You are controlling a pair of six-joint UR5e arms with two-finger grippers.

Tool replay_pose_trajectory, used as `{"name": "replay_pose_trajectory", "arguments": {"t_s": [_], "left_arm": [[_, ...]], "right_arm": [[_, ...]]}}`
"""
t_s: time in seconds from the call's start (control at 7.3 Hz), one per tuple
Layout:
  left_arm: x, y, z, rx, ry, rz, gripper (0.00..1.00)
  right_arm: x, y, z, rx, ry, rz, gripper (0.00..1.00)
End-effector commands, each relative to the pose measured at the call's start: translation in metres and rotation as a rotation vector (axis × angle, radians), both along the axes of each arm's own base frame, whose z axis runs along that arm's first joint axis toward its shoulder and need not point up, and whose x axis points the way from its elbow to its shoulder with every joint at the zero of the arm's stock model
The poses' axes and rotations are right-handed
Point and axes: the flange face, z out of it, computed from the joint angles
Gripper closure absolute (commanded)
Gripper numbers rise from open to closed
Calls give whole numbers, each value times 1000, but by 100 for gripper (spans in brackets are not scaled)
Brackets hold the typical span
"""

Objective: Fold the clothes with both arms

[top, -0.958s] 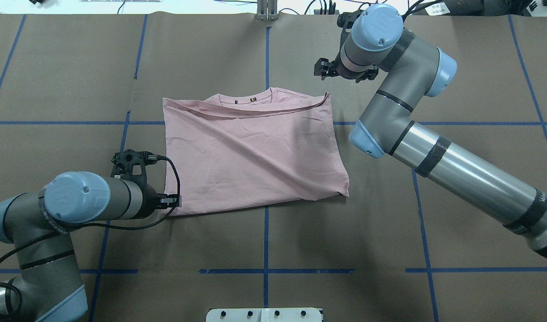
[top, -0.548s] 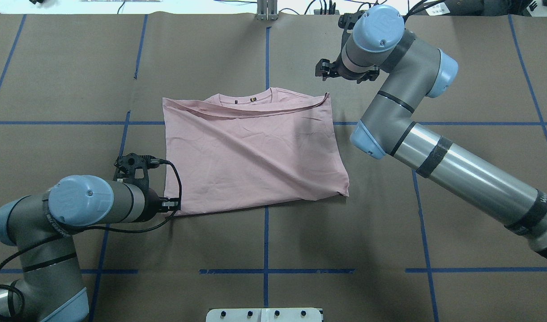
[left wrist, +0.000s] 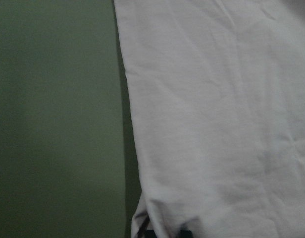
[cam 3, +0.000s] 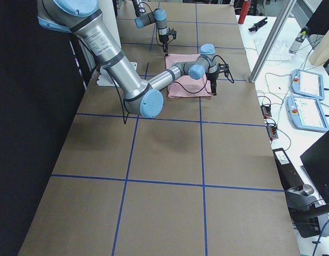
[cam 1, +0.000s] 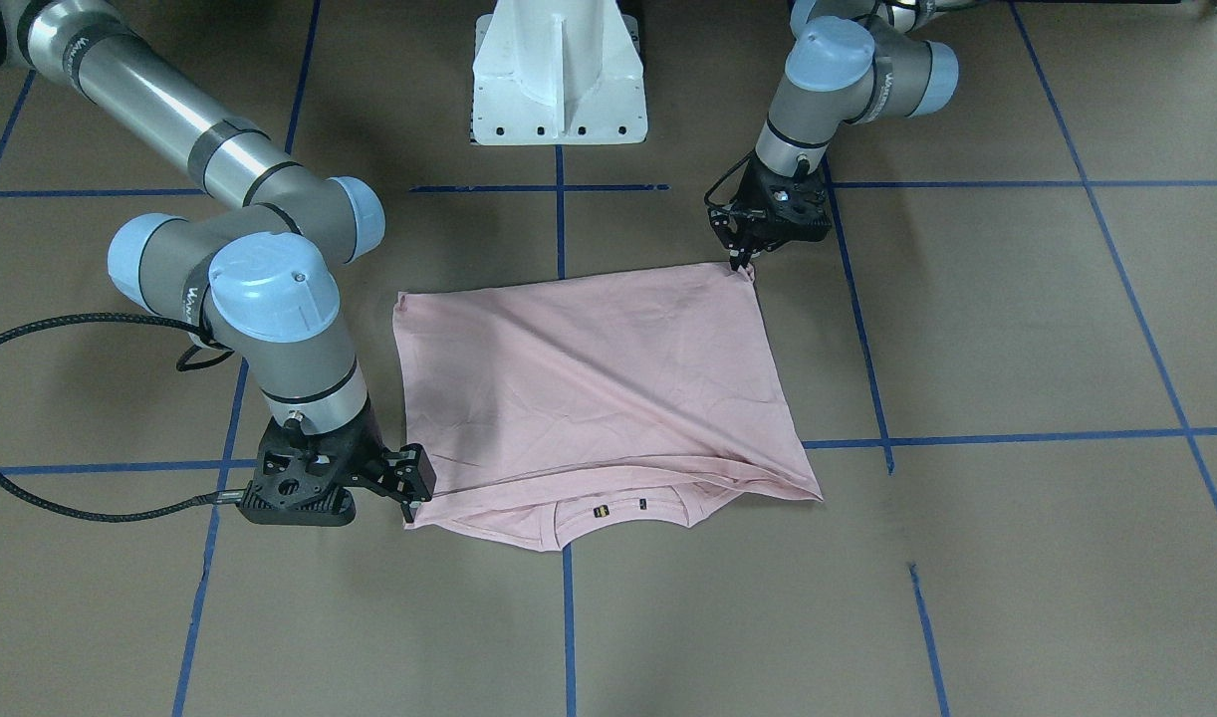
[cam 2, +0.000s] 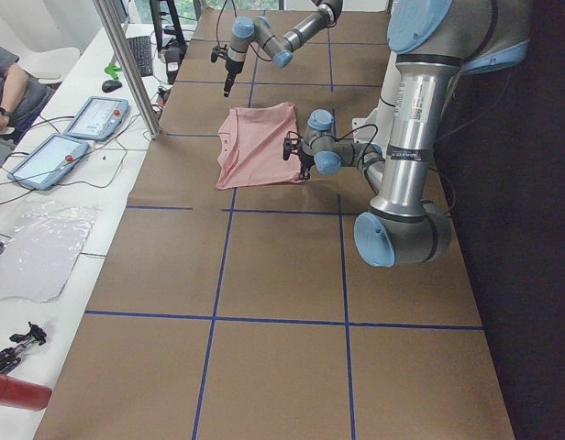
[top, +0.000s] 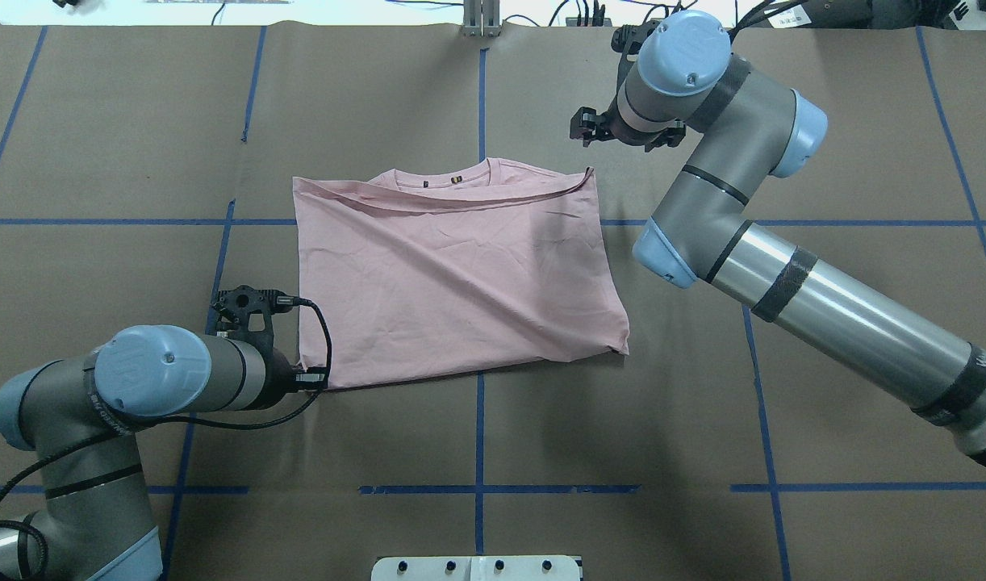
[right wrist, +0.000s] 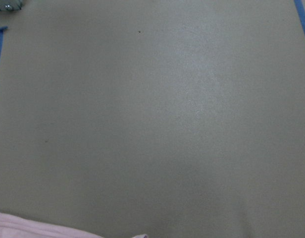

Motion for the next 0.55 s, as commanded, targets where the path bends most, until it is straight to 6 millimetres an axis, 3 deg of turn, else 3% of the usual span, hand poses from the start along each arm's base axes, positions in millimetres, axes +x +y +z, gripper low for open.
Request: {"name": "replay_pose_trajectory", "arguments": {"t_s": [0.0,0.14,0.27,0.41], "left_arm": [[-14,-3,9,70,-27,39,100],[-36,-33,18,148,-68,44,100],[-66,-81,34,245,-139,45,100],[-87,-132,64,285,-225,34,100]], "right_arm": [[2,0,-2,3,-4,4,0],[2,0,-1,2,-3,4,0],[2,1,1,1,-2,2,0],[2,2,1,0,-3,4,0]]}}
